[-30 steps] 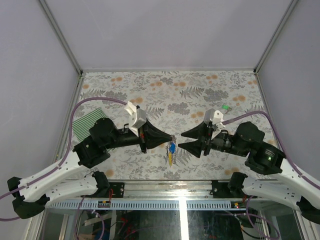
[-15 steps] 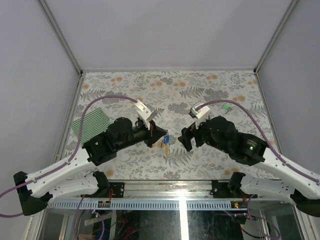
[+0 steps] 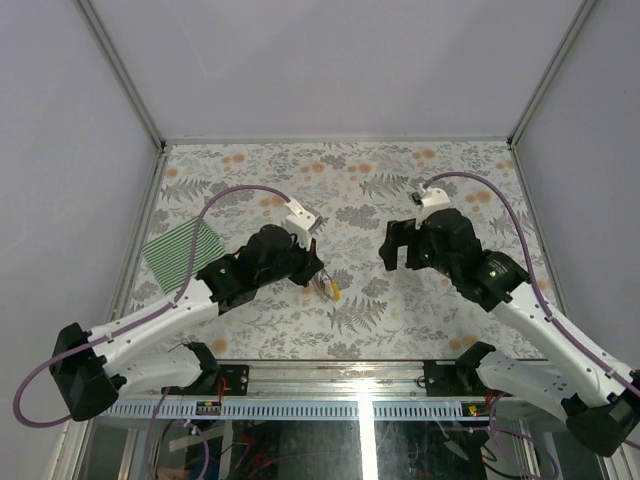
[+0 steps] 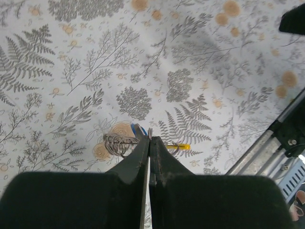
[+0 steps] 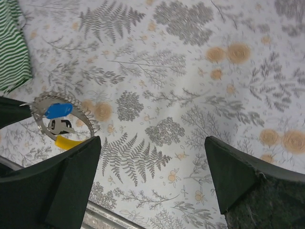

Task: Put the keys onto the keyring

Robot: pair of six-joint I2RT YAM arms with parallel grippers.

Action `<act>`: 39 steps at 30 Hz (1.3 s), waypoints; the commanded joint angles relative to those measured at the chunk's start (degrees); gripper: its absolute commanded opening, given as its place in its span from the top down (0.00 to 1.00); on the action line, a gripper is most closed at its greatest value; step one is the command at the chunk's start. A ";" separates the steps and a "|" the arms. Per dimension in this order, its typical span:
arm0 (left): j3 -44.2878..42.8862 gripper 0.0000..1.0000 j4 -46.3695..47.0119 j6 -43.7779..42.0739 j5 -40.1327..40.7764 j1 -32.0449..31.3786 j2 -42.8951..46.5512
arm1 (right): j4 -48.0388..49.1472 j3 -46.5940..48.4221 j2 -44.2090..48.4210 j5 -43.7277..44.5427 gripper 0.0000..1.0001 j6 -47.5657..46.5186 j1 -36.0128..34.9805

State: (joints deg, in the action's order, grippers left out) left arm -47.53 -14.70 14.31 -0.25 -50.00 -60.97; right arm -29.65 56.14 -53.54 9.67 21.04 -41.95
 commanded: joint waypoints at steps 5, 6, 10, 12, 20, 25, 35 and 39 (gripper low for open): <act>-1.12 1.00 4.86 -1.14 -2.31 1.97 -7.41 | 4.97 -6.52 5.55 -10.78 0.02 9.91 10.30; -1.30 1.00 5.45 -1.20 -2.50 2.11 -8.34 | 4.99 -6.90 6.41 -10.51 0.00 10.43 10.29; -2.39 1.00 7.66 -1.69 -3.82 2.61 -12.21 | 5.38 -8.65 9.55 -10.47 0.01 9.68 10.30; -3.16 1.00 8.61 -1.88 -4.58 2.74 -14.35 | 6.19 -10.40 11.47 -10.72 0.01 8.93 10.31; -5.74 0.99 14.00 -1.47 -7.83 2.77 -23.55 | 7.28 -13.88 17.66 -13.97 0.01 5.47 10.26; -3.96 0.92 18.51 -0.73 -7.15 2.80 -26.27 | 3.60 -13.04 16.46 -9.76 0.01 6.19 10.31; 8.46 0.77 26.78 4.70 -4.82 2.77 -14.92 | 0.86 -13.54 16.62 -5.00 0.01 8.35 10.25; 12.45 0.67 26.19 5.64 -1.38 2.80 -5.59 | 4.07 -14.91 21.44 -7.68 0.01 4.78 10.24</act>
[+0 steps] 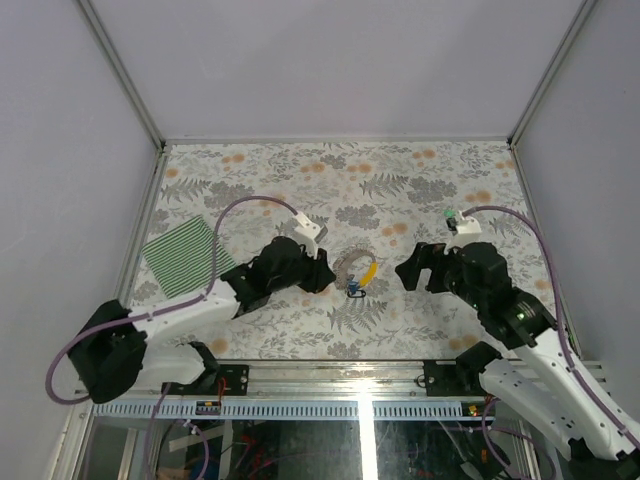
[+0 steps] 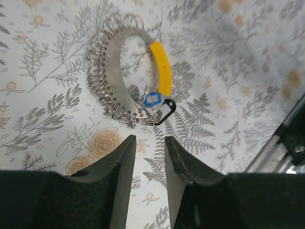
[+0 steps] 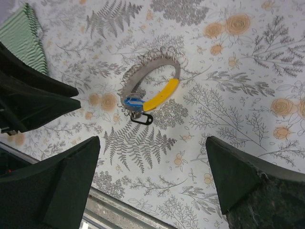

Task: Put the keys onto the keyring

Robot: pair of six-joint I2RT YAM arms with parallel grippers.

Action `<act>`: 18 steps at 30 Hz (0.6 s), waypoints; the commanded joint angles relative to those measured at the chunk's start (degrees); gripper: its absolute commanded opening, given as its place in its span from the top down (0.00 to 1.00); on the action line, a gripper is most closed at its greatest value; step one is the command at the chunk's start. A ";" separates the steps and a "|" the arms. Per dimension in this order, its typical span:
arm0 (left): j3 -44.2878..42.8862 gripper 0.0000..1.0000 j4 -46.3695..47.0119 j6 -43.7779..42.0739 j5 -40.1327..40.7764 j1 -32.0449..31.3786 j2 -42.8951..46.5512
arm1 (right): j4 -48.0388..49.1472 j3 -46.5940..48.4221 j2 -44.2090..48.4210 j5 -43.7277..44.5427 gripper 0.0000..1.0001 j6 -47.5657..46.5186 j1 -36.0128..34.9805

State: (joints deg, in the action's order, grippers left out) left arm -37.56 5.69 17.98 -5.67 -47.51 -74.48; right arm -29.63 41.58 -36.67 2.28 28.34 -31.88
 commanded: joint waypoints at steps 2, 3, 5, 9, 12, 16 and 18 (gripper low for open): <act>4.53 0.65 5.20 2.29 5.70 0.28 13.58 | 4.31 -0.49 6.99 0.32 0.01 -3.30 0.21; 5.65 0.63 4.92 2.58 6.61 0.30 16.58 | 4.13 -0.42 8.07 1.10 0.01 -3.63 0.20; 7.93 0.56 4.06 3.24 9.20 0.30 23.20 | 3.57 -0.15 10.53 3.07 0.01 -4.57 0.19; 11.19 0.47 0.59 4.23 14.18 0.30 36.63 | 2.30 0.09 14.29 7.02 0.01 -5.95 0.20; 12.98 0.37 -2.44 5.40 17.68 0.31 46.42 | 1.95 -0.57 16.97 8.99 0.01 -6.43 0.15; 14.03 0.18 -7.95 6.60 21.54 0.30 54.42 | 1.80 -1.53 19.61 9.97 0.01 -6.81 0.15; 14.01 0.06 -11.00 7.28 23.38 0.24 56.63 | 1.74 -1.75 20.59 10.17 0.01 -6.83 0.16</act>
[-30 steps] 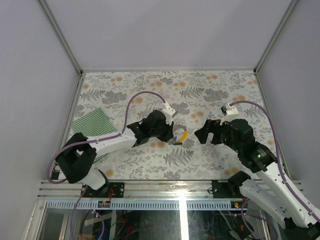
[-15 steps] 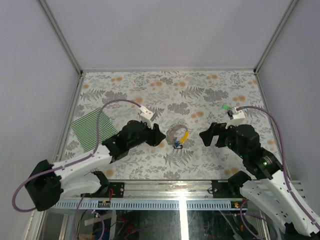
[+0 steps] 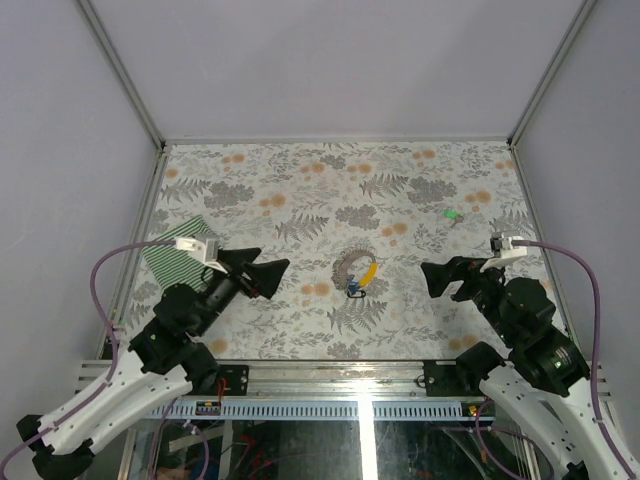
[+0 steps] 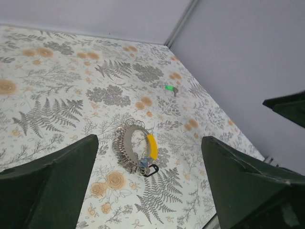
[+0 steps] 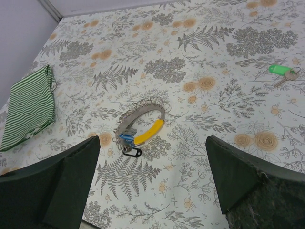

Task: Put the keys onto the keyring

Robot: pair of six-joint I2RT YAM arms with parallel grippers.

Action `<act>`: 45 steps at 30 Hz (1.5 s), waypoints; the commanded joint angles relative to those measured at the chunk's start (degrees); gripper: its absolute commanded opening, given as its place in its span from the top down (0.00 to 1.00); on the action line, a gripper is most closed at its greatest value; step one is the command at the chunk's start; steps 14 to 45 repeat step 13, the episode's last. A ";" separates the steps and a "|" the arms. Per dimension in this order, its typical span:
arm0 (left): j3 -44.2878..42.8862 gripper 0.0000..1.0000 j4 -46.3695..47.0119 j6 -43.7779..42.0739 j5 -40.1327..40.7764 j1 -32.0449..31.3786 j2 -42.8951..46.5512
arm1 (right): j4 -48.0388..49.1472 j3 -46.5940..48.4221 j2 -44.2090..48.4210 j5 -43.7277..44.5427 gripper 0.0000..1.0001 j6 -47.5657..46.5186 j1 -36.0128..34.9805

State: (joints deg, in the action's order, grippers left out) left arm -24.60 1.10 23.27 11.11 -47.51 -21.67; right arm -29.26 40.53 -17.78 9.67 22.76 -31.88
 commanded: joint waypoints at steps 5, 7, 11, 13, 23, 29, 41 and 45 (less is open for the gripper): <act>0.40 0.00 -11.36 3.41 9.80 0.31 5.62 | 1.31 -0.89 3.09 3.82 0.01 -1.23 0.15; 0.05 0.00 -12.18 4.03 11.01 0.30 5.29 | 1.22 -0.81 3.10 3.82 0.01 -1.31 0.19; -0.35 0.00 -12.75 4.15 11.30 0.31 4.40 | 1.31 -0.85 2.70 3.44 0.01 -1.54 0.22; -0.66 0.00 -12.99 4.44 12.09 0.31 3.70 | 1.22 -0.73 2.65 3.33 0.01 -1.64 0.23; -0.66 0.00 -12.99 4.44 12.09 0.31 3.70 | 1.22 -0.73 2.65 3.33 0.01 -1.64 0.23; -0.66 0.00 -12.99 4.44 12.09 0.31 3.70 | 1.22 -0.73 2.65 3.33 0.01 -1.64 0.23; -0.66 0.00 -12.99 4.44 12.09 0.31 3.70 | 1.22 -0.73 2.65 3.33 0.01 -1.64 0.23; -0.66 0.00 -12.99 4.44 12.09 0.31 3.70 | 1.22 -0.73 2.65 3.33 0.01 -1.64 0.23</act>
